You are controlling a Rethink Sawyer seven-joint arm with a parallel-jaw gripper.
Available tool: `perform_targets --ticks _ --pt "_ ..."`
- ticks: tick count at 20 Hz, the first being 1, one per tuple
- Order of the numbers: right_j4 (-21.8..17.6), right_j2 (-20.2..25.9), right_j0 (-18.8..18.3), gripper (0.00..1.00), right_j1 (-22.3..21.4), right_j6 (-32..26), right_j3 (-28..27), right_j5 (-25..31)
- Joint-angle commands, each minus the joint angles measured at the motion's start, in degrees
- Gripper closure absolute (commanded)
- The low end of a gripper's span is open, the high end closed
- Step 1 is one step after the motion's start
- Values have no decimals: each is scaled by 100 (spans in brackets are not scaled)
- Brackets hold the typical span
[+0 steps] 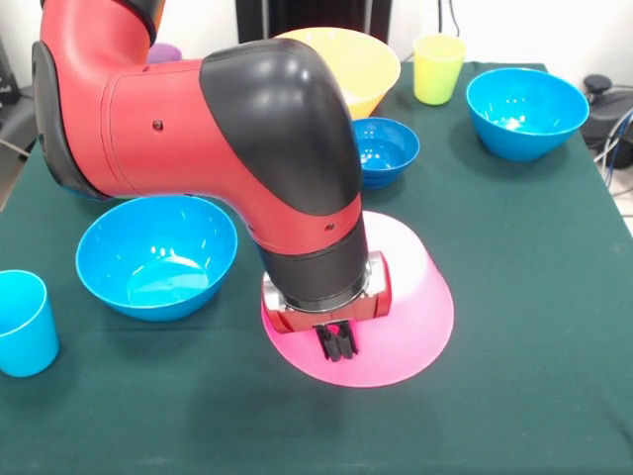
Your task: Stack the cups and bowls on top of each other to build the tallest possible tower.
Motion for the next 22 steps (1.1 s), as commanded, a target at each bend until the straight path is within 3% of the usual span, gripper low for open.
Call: perform_targets --ticks 1,17,22 --pt "-239 211 -48 100 91 -2263 647 661" --pt "-271 226 -23 100 109 -2212 606 652" --pt "-376 149 -43 100 -27 -1917 618 -39"
